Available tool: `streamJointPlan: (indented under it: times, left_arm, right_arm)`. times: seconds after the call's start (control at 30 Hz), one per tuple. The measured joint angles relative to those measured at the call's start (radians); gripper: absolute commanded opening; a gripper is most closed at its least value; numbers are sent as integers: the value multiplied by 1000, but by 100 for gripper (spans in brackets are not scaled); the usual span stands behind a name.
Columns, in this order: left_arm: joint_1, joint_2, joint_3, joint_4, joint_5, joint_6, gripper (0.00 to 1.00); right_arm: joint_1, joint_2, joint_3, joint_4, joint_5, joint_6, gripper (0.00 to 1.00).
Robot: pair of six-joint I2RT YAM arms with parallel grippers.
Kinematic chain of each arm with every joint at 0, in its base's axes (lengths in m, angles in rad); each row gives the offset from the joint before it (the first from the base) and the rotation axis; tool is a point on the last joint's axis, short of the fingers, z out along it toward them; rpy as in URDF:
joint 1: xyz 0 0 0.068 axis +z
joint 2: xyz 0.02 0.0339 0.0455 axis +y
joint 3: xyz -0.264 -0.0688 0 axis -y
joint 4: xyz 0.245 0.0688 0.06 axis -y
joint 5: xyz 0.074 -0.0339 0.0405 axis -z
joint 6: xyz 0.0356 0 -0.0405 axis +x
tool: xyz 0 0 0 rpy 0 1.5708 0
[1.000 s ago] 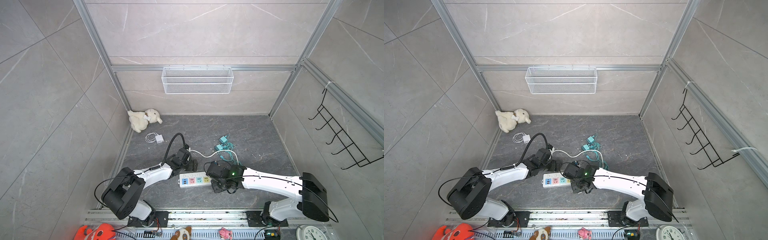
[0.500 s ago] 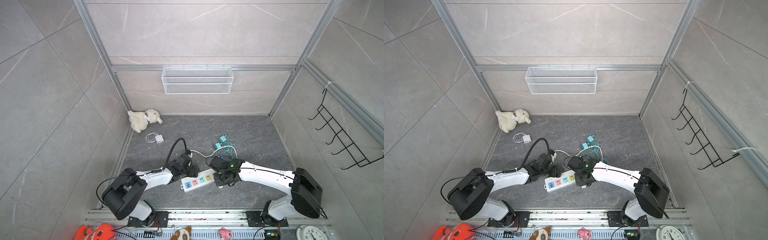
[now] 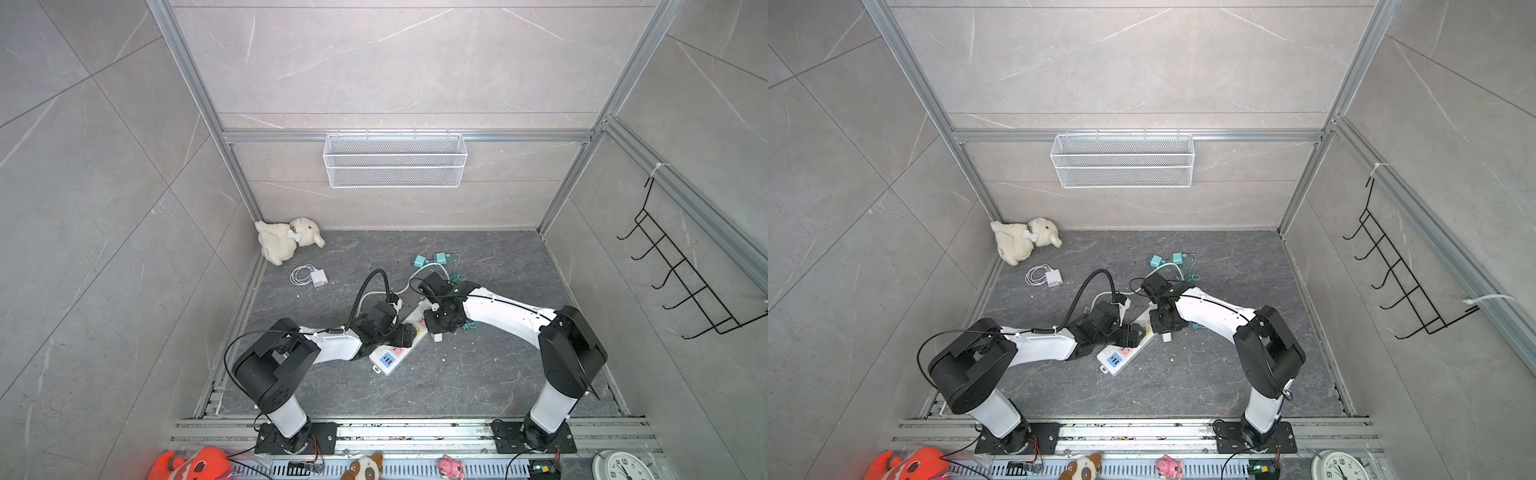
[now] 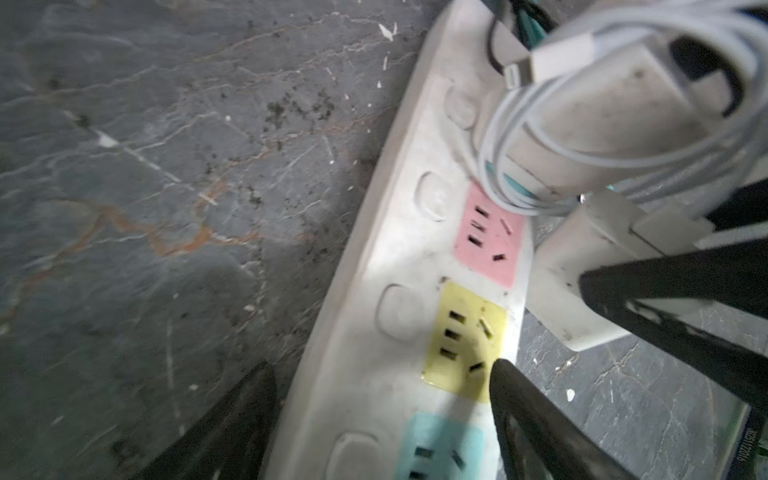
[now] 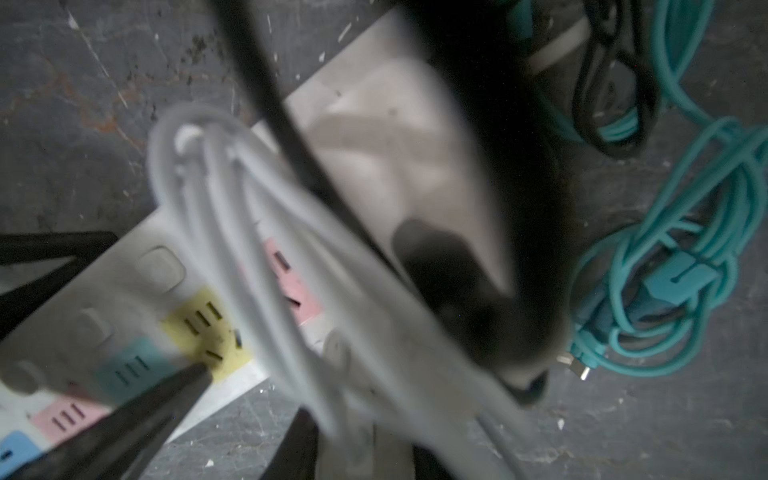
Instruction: Insert the plug
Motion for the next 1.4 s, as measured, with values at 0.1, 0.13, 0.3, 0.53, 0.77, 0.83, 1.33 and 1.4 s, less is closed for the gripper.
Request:
streamJointPlan:
  times: [0.1, 0.13, 0.3, 0.53, 0.77, 0.83, 1.33, 1.4]
  left_arm:
    - [-11, 5, 0, 15, 6, -14, 83]
    - [-13, 5, 0, 16, 6, -18, 83]
    - [-18, 2, -4, 23, 10, -31, 83]
    - [-28, -70, -49, -22, 14, -39, 83]
    - [-31, -151, -51, -67, 9, -38, 83]
    - [-34, -162, -51, -69, 8, -38, 83]
    - [-70, -166, -138, -65, -45, -41, 82]
    - [-76, -161, -138, -57, -47, -41, 82]
  right_arm:
    - [-9, -2, -2, 11, -3, -12, 8]
    - [-10, -7, -7, 16, -6, -14, 8]
    - [-11, -109, -99, 47, -42, -16, 9]
    - [-11, -404, -186, 18, -91, -2, 10]
    - [-11, -521, -168, -47, -16, 35, 10]
    - [-13, -504, -160, -53, 26, 42, 10]
    - [-66, -312, -150, 76, 183, 72, 9]
    - [-64, -309, -168, 126, 180, 84, 9]
